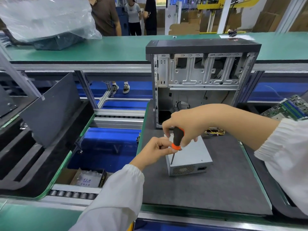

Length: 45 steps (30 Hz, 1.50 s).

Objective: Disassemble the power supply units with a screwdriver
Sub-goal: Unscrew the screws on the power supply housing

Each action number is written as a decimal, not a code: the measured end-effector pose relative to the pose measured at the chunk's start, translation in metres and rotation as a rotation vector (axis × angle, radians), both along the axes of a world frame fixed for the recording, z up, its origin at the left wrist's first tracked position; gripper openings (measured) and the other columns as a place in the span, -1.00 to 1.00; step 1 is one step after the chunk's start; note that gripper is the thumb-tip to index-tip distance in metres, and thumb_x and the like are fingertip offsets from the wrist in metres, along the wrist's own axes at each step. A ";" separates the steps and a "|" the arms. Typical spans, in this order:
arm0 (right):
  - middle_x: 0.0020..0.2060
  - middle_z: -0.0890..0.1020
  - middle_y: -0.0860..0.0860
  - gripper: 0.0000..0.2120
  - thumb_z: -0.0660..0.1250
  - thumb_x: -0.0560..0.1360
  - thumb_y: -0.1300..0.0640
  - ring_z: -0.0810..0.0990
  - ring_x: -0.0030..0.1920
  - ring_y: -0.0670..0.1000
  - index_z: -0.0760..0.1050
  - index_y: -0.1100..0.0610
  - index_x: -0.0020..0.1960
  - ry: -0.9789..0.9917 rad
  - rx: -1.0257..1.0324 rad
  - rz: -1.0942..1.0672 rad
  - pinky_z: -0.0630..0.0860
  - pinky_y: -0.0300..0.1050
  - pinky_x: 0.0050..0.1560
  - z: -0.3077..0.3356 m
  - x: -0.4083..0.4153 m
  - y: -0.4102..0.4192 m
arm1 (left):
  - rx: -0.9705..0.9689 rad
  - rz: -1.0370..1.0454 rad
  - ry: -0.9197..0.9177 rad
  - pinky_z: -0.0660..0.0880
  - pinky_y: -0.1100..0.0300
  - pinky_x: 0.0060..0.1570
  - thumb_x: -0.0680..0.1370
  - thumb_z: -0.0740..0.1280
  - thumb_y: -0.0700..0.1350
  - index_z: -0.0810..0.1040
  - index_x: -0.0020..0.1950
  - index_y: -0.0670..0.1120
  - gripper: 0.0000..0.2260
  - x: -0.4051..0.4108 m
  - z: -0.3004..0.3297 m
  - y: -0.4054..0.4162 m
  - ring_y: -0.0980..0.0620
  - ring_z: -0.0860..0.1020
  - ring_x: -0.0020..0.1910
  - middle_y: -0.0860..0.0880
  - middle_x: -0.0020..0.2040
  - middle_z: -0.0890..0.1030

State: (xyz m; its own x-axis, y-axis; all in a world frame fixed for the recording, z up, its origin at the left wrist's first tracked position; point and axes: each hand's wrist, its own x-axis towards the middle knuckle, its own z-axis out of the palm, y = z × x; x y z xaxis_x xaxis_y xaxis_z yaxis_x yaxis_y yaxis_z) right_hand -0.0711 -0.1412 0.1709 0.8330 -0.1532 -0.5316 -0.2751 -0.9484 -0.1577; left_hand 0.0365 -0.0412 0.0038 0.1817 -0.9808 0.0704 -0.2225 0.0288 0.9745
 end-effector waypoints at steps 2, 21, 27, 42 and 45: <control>-0.24 0.57 -0.02 -0.58 0.37 0.47 -0.17 0.62 -0.50 -0.13 0.41 0.07 0.16 0.001 -0.005 -0.140 0.51 -0.25 -0.46 0.000 0.000 0.001 | -0.009 0.044 -0.013 0.49 -0.17 -0.06 0.46 0.49 -0.19 0.71 -0.06 -0.14 -0.92 -0.003 0.002 -0.002 -0.29 0.40 -0.24 -0.39 -0.27 0.41; -0.18 0.53 0.03 -0.61 0.37 0.49 -0.12 0.58 -0.45 -0.06 0.41 0.09 0.17 -0.041 -0.150 -0.050 0.42 -0.29 -0.53 -0.002 0.001 0.008 | 0.018 0.063 0.018 0.47 -0.27 0.11 0.47 0.48 -0.22 0.71 -0.21 0.12 -0.78 -0.009 0.006 -0.001 -0.20 0.45 -0.12 -0.38 -0.25 0.40; -0.62 0.46 0.00 -0.56 0.10 0.62 -0.13 0.46 -0.55 -0.05 0.29 0.15 -0.30 -0.076 -0.399 -0.120 0.27 -0.21 -0.49 -0.013 0.005 0.009 | 0.061 0.112 -0.052 0.23 0.12 -0.19 0.43 0.52 -0.21 0.60 -0.25 -0.20 -0.86 -0.011 0.001 -0.006 -0.04 0.15 -0.35 -0.14 -0.36 0.16; -0.58 0.55 0.03 -0.40 0.14 0.50 -0.35 0.53 -0.62 -0.04 0.45 0.22 -0.16 -0.035 -0.266 -0.197 0.45 -0.21 -0.45 -0.007 0.006 0.003 | 0.044 0.073 0.001 0.43 -0.28 0.11 0.44 0.50 -0.23 0.71 -0.07 -0.18 -0.91 -0.001 0.001 -0.006 -0.22 0.35 -0.20 -0.36 -0.25 0.38; -0.61 0.50 0.01 -0.53 0.14 0.59 -0.19 0.50 -0.57 -0.04 0.43 0.22 -0.17 -0.029 -0.316 -0.113 0.51 -0.17 -0.30 -0.012 0.010 0.002 | 0.054 0.094 -0.034 0.45 -0.10 -0.01 0.44 0.51 -0.21 0.67 -0.09 -0.28 -0.85 -0.003 -0.002 -0.008 -0.26 0.22 -0.29 -0.26 -0.38 0.27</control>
State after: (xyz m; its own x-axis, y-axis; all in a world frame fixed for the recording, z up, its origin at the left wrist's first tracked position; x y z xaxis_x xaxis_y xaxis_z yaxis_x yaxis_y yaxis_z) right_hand -0.0613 -0.1393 0.1589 0.8152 -0.3995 -0.4194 -0.3815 -0.9151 0.1304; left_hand 0.0338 -0.0497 0.0016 0.2716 -0.9621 0.0255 -0.2545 -0.0463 0.9660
